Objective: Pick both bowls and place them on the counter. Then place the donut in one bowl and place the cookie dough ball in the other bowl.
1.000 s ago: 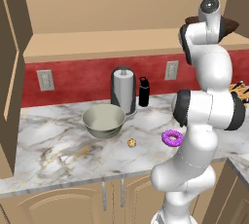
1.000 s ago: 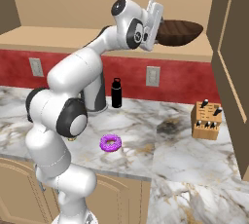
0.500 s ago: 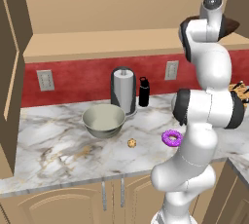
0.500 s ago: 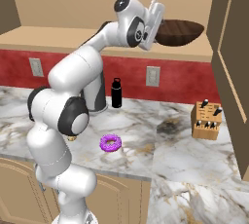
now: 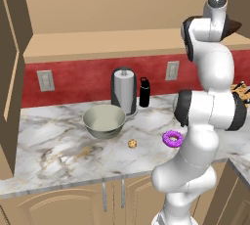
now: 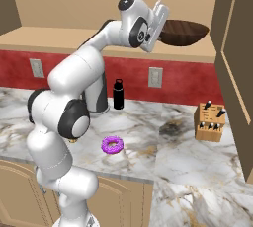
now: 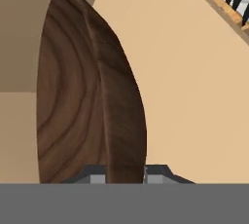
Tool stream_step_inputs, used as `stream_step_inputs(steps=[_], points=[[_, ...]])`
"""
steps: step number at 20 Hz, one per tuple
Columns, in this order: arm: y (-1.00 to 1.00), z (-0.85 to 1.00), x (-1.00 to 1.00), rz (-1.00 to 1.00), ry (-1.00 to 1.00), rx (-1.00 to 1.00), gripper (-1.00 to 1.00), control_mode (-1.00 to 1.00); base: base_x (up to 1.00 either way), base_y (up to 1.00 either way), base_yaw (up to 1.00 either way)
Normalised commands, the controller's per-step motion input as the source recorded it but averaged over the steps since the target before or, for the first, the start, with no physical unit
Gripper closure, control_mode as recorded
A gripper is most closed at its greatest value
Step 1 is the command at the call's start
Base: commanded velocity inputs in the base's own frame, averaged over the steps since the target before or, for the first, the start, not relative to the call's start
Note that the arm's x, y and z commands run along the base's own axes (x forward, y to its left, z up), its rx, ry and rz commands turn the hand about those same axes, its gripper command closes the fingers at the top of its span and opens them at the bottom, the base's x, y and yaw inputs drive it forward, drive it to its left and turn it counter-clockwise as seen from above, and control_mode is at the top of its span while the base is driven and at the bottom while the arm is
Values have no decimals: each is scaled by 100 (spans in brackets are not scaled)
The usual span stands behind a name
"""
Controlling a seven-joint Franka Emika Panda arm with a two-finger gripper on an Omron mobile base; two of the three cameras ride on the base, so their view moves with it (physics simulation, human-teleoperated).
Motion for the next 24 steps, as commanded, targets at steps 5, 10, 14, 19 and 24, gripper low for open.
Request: stream_step_inputs(steps=[5, 10, 14, 19, 24], points=[[9, -2, -37, 0, 1, 3, 100, -100, 0, 0, 0], [27, 0, -63, 0, 0, 2, 100, -100, 0, 0, 0], [38, 0, -74, 0, 0, 1, 100, -100, 0, 0, 0], [37, 0, -71, 0, 1, 1, 100, -100, 0, 0, 0], [39, 0, -70, 0, 3, 1, 100, -100, 0, 0, 0]])
